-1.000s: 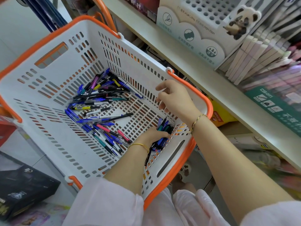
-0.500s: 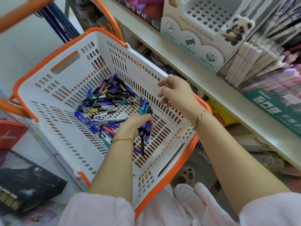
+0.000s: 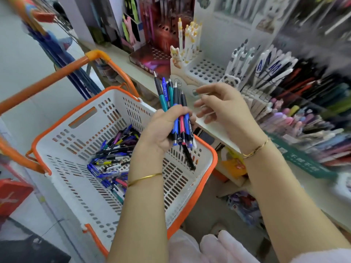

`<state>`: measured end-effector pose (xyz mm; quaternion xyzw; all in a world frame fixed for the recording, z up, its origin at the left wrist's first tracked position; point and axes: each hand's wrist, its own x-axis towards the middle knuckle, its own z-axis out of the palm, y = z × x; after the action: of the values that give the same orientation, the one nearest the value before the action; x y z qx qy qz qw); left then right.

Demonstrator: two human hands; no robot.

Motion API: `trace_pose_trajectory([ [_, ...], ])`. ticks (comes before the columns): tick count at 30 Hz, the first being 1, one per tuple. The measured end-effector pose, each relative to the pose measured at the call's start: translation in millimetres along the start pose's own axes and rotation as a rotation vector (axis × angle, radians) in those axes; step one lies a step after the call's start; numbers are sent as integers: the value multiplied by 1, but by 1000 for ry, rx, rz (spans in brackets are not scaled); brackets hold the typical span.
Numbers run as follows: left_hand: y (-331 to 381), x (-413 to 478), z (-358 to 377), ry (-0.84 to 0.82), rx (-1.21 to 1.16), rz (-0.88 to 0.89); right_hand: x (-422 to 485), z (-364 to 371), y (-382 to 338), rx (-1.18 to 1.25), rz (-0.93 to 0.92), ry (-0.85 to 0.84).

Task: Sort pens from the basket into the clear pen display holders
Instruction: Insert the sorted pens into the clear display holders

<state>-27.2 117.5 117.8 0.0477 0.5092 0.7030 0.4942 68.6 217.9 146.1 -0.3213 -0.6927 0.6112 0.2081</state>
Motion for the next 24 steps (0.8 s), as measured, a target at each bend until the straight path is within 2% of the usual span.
trace_pose_trajectory([
  [4,-11,6,74,-130,-195,-68,-18,-63,-11,44,-50,132],
  [8,-26,12,150,-245,-293,-157,-45,-139,-12,-69,-97,282],
  [11,-40,18,198,-317,-352,-205,-63,-189,-12,-116,-83,325],
  [15,-53,22,244,-331,-433,-202,-80,-232,-12,-125,-1,290],
  [18,-55,21,264,-296,-499,-151,-89,-245,-13,-246,68,172],
  [20,-52,21,271,-281,-497,-123,-89,-244,-13,-220,64,115],
  [24,-42,29,273,-244,-494,-77,-78,-240,-16,-204,-18,170],
])
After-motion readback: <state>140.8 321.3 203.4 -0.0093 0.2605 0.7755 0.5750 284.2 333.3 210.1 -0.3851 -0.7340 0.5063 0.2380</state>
